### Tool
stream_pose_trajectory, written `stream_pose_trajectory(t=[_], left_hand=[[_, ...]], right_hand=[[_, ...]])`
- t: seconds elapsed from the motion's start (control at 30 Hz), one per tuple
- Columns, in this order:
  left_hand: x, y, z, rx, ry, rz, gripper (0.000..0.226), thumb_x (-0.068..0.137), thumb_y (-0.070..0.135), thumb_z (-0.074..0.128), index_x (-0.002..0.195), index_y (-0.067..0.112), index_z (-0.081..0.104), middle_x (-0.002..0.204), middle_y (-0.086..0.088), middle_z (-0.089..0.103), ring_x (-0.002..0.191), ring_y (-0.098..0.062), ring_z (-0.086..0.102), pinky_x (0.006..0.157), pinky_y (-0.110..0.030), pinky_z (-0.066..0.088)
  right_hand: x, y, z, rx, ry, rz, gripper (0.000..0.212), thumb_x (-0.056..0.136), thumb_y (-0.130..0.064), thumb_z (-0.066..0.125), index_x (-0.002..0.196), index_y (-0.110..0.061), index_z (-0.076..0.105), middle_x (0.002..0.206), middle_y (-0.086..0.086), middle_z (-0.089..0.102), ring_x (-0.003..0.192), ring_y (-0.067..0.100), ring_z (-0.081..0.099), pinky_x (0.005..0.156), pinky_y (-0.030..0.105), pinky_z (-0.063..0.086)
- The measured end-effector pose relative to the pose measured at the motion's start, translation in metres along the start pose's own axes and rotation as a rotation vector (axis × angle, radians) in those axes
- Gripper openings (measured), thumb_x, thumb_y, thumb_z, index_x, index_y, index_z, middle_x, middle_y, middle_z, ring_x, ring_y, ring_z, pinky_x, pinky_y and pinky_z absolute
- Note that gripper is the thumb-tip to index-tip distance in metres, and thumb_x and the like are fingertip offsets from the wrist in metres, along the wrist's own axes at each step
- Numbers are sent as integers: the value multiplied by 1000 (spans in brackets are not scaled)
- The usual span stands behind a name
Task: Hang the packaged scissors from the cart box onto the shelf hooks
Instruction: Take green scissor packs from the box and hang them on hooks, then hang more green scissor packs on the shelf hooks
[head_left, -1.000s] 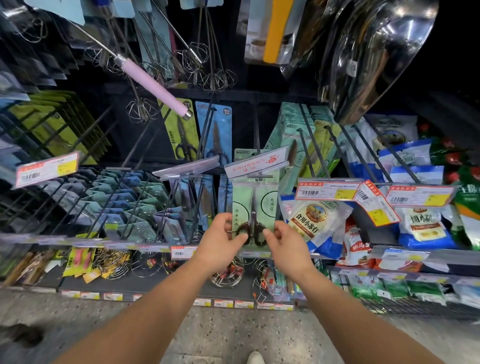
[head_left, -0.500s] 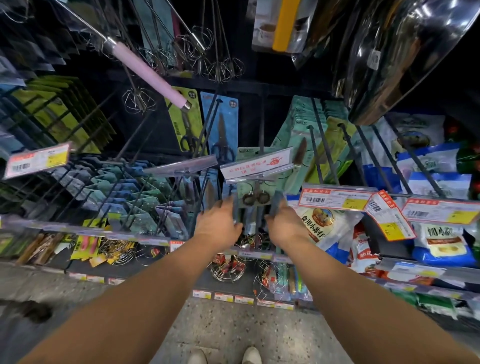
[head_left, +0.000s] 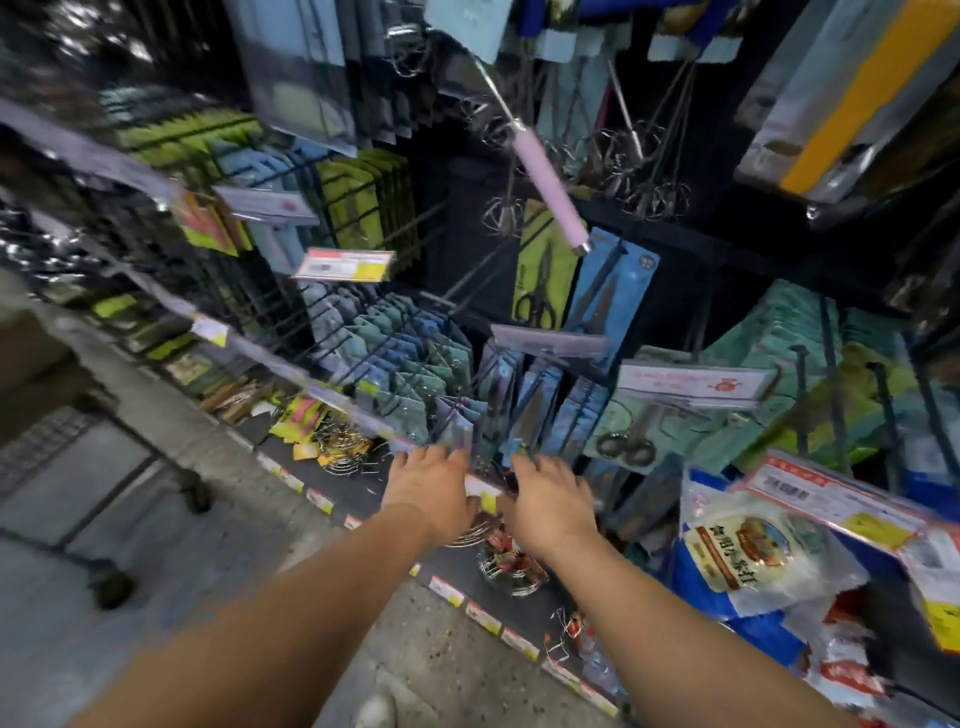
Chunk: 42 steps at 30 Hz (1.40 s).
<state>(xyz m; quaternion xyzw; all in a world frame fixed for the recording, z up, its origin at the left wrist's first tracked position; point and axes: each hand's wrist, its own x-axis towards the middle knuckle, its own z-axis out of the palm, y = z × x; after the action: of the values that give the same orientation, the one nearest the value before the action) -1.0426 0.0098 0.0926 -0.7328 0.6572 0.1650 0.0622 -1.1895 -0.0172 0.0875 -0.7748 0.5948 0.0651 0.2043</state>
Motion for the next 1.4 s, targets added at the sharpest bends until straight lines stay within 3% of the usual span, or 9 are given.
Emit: stream_pose_trajectory(t=[0.37,0.83,1.23,1.4], left_hand=[[-78,-168,-9,-161,112,-370,51,92,47,49,138,25,45,138,-1,50,132,-27,42,106,-41,33],[-169,-435,-31,-201,220,-623,58,91,55,48,143,29,42,143,0,49,133,-26,43,108,-40,32],[-167,-560,-37,-254,283,-853,53,89,55,49,136,30,49,136,2,53,128,-24,46,105,-40,34],[-135,-611,-54,-252,325,-922,52,87,55,52,133,30,50,134,3,54,127,-23,47,105,-38,33]], right_hand=[[17,-177,25,-126,-51,-365,50,95,-45,50,138,-23,44,144,7,45,135,28,37,112,42,31],[25,-479,77,-177,-75,-714,48,94,-44,53,139,-28,45,139,3,49,132,25,40,108,38,31],[77,-615,110,-210,-157,-863,51,95,-47,50,143,-31,42,149,-1,42,138,23,36,111,40,30],[125,-670,109,-196,-149,-932,50,94,-47,51,141,-30,44,143,1,47,134,24,39,111,38,31]])
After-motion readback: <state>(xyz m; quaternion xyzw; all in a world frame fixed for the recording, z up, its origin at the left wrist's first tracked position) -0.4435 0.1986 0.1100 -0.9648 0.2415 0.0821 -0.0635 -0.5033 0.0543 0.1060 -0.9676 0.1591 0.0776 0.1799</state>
